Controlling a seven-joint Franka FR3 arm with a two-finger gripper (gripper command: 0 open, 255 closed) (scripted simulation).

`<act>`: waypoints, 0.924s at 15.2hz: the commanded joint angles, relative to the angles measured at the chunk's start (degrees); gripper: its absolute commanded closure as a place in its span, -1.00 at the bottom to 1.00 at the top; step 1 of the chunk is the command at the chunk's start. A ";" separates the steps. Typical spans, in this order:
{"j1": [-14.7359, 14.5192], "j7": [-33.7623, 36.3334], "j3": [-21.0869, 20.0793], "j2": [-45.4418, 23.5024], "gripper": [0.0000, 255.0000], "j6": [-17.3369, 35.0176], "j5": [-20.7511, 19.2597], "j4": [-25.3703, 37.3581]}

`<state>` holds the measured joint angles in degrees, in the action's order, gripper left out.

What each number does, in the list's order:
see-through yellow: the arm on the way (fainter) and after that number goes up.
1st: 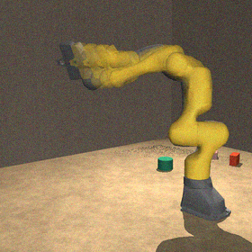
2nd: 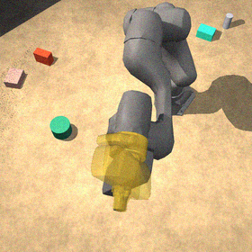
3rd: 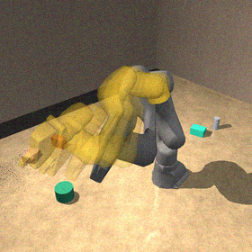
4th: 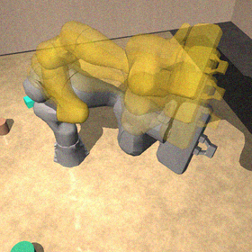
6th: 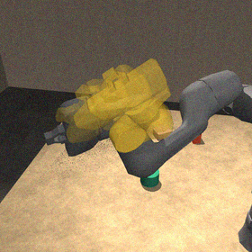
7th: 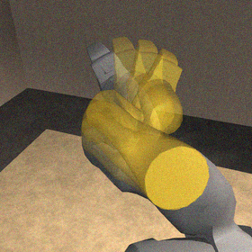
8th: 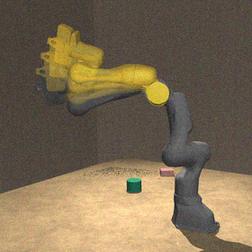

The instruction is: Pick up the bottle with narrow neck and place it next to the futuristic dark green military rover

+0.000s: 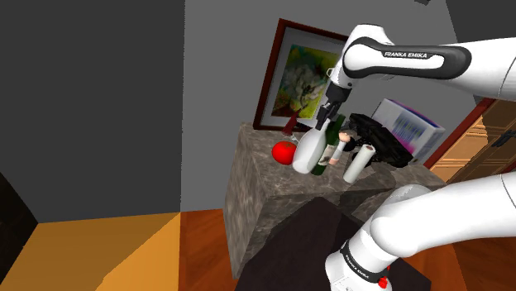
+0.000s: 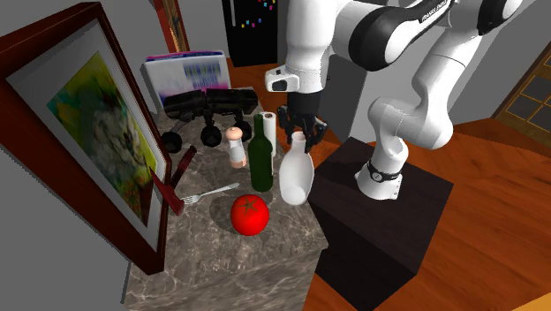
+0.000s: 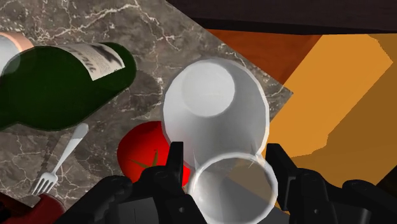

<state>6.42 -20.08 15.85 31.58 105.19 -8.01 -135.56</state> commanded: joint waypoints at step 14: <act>-0.54 -0.19 -1.15 -0.57 1.00 -11.48 0.97 12.03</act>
<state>5.91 -20.23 14.75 31.15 94.50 -7.10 -124.45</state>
